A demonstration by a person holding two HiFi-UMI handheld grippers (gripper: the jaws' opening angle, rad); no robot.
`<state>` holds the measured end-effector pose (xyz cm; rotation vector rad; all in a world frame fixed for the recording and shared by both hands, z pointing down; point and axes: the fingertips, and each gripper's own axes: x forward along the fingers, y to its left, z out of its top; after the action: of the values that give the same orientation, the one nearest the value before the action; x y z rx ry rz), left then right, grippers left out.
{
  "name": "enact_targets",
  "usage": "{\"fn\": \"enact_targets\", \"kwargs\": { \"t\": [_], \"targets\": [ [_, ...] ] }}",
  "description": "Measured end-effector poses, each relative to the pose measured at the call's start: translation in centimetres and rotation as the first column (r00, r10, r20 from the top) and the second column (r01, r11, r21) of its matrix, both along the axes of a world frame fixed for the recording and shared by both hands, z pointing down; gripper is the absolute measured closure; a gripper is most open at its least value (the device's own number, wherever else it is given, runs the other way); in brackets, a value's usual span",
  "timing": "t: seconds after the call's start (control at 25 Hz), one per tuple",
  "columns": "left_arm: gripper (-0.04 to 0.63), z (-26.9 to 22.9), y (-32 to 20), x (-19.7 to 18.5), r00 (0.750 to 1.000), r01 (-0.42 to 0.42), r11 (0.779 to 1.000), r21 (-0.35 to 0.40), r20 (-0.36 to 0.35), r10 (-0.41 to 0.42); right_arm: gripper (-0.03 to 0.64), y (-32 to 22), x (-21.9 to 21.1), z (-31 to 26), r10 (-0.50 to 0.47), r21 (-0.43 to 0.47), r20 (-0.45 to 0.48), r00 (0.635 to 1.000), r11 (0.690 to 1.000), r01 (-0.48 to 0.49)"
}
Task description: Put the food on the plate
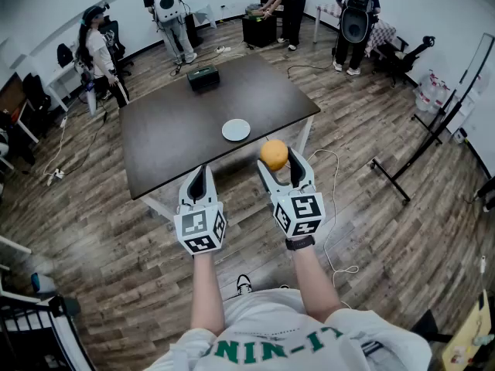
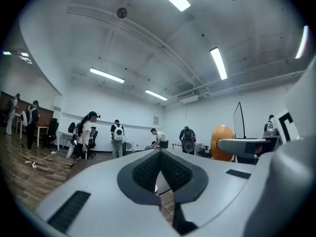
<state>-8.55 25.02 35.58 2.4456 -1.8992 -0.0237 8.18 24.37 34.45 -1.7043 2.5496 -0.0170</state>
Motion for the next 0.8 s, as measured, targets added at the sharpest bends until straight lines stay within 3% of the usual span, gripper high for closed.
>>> {"fn": "enact_targets", "kwargs": {
  "t": [0.8],
  "targets": [
    [0.588,0.5,-6.0,-4.5,0.995,-0.098,0.995,0.018,-0.017,0.099,0.291,-4.7,-5.7,0.6,0.048,-0.005,0.017,0.999,0.999,-0.048]
  ]
}}
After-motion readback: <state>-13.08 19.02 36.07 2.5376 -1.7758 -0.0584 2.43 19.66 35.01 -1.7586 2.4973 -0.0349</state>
